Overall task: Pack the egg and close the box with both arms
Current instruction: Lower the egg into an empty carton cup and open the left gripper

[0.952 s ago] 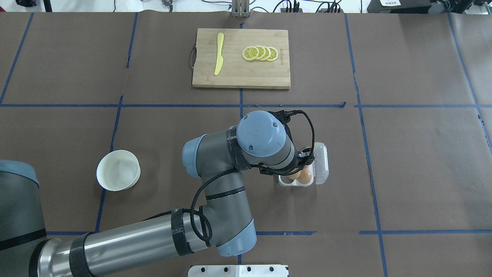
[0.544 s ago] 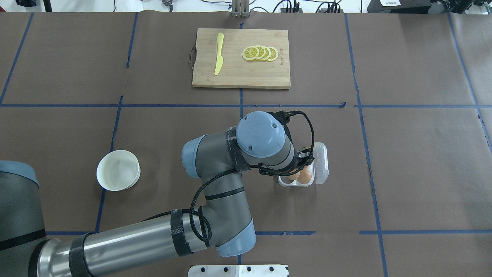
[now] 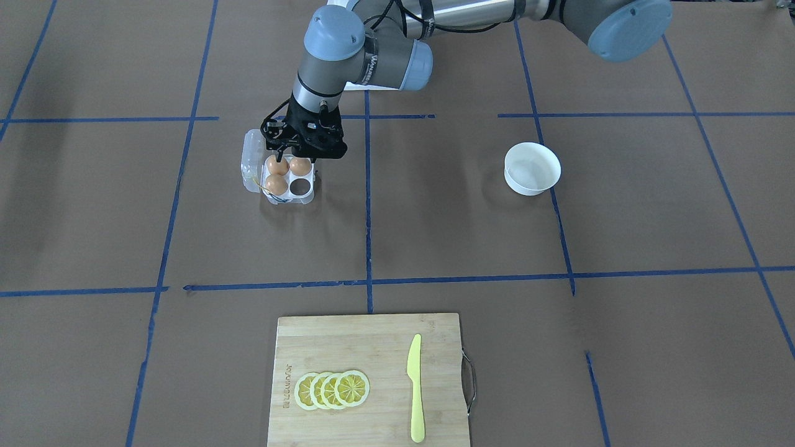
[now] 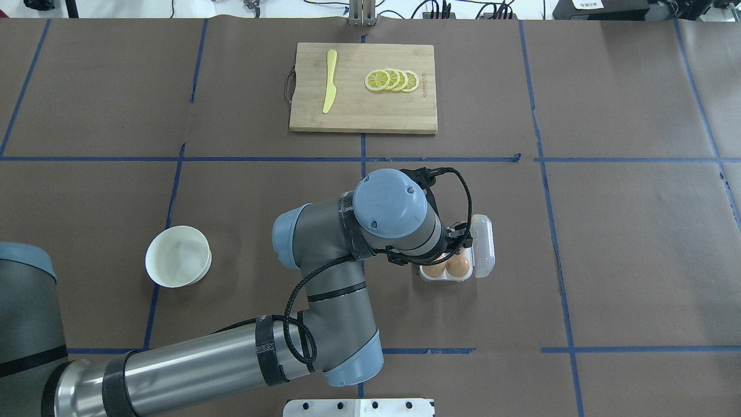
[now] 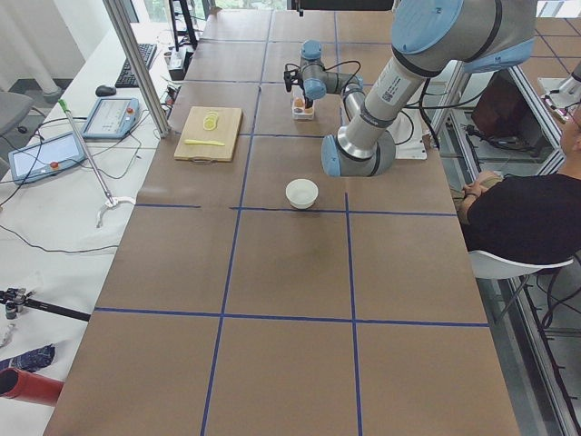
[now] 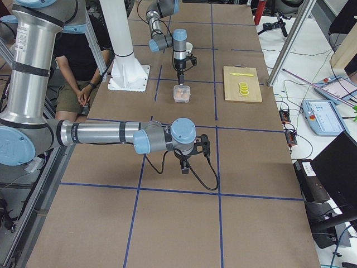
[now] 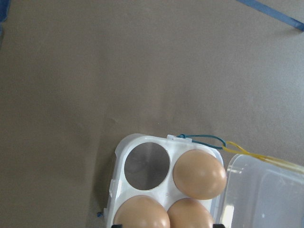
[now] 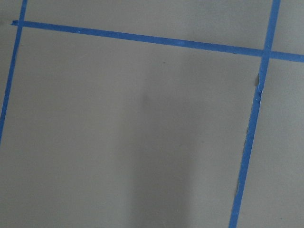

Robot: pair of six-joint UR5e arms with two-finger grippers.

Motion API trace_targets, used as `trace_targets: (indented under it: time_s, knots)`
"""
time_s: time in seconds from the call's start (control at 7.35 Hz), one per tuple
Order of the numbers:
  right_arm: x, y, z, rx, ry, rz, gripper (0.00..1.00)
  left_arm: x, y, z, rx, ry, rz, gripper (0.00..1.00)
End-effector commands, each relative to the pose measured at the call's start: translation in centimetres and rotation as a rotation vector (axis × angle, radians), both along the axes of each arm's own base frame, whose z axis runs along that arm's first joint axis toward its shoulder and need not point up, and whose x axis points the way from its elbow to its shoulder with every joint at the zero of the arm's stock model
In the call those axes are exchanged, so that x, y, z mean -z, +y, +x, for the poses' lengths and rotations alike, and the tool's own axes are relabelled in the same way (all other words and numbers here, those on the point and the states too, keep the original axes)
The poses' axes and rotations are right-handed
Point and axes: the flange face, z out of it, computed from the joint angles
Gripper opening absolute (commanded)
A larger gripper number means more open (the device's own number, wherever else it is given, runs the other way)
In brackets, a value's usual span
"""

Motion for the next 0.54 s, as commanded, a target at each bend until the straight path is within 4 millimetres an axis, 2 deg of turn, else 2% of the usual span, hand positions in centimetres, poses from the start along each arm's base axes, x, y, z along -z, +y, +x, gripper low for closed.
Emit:
trace_targets:
  time_s: [0.0, 0.14, 0.27, 0.41]
  knots:
    - [0.0, 0.0, 0.0, -0.001, 0.001, 0.001, 1.00, 0.0, 0.0, -0.1, -0.001, 0.007, 0.005, 0.72]
    - [0.1, 0.0, 0.0, -0.001, -0.001, 0.001, 1.00, 0.3, -0.3, -0.5, 0.006, 0.012, 0.010, 0.71]
    - [0.4, -0.1, -0.3, 0.004, -0.002, 0.009, 1.00, -0.1, -1.1, -3.1, 0.026, 0.018, 0.011, 0.71]
    - [1.3, -0.4, -1.5, -0.015, -0.009, -0.018, 1.00, -2.3, -0.5, -6.5, 0.017, 0.003, 0.052, 0.71]
